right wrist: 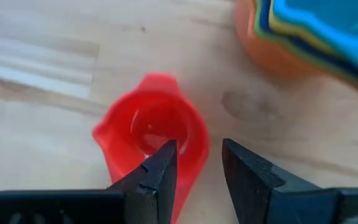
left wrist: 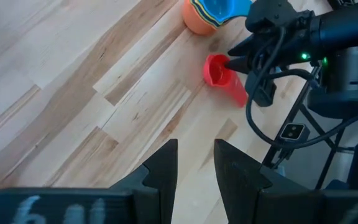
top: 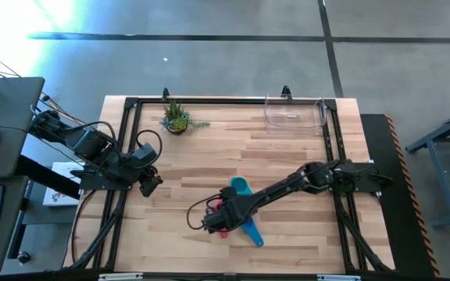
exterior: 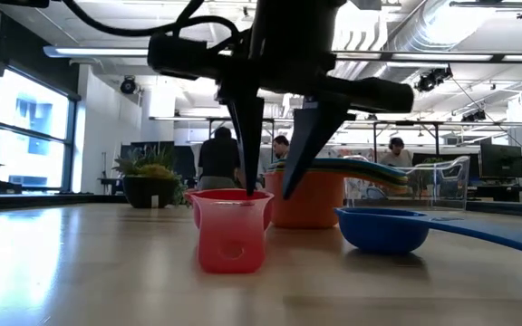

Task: Nest measuring cups in basket
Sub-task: Stack the red measuring cup on top of the light blue measuring cup

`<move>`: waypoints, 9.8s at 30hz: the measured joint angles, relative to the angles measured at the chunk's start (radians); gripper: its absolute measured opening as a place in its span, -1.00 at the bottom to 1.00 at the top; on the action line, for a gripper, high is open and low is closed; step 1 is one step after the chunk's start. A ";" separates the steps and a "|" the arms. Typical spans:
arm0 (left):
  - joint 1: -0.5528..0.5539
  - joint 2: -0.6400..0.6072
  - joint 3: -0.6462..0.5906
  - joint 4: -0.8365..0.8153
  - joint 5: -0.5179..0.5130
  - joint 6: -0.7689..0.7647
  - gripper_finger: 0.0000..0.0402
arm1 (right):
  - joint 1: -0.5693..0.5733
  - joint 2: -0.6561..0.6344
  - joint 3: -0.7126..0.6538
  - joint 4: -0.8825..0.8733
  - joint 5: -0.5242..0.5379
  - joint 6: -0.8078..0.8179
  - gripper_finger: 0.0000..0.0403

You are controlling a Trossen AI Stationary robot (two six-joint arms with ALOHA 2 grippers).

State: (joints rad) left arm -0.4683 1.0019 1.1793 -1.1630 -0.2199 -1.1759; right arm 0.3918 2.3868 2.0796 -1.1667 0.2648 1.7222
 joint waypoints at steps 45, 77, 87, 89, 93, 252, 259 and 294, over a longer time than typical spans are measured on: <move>0.000 0.000 0.000 0.000 -0.004 0.001 -0.53 | -0.068 -0.161 0.000 -0.102 -0.077 -0.555 -0.99; 0.000 0.001 -0.053 0.009 0.000 -0.115 -0.53 | -0.309 -0.445 -0.096 -0.380 0.072 -1.173 -1.00; 0.000 0.001 -0.053 0.011 -0.005 -0.123 -0.53 | -0.345 -0.619 -0.507 -0.004 -0.137 -1.173 -1.00; 0.000 0.001 -0.053 0.011 -0.011 -0.130 -0.53 | -0.350 -0.641 -0.569 0.100 -0.206 -1.167 -1.00; 0.000 0.001 -0.053 0.012 -0.012 -0.132 -0.53 | -0.353 -0.646 -0.622 0.240 -0.283 -1.124 -1.00; 0.000 0.002 -0.053 0.009 -0.054 -0.069 -0.53 | -0.127 -0.510 -0.638 0.124 -0.291 -0.598 -0.58; 0.000 0.002 -0.053 0.009 -0.056 -0.069 -0.53 | -0.107 -0.510 -0.589 0.136 -0.296 -0.568 -0.58; 0.000 0.001 -0.053 0.009 -0.080 -0.061 -0.53 | -0.066 -0.400 -0.529 0.235 -0.247 -0.420 -0.58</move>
State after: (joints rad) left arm -0.4679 1.0033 1.1267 -1.1539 -0.3000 -1.2366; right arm 0.3253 1.9865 1.5509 -0.9318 0.0183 1.3022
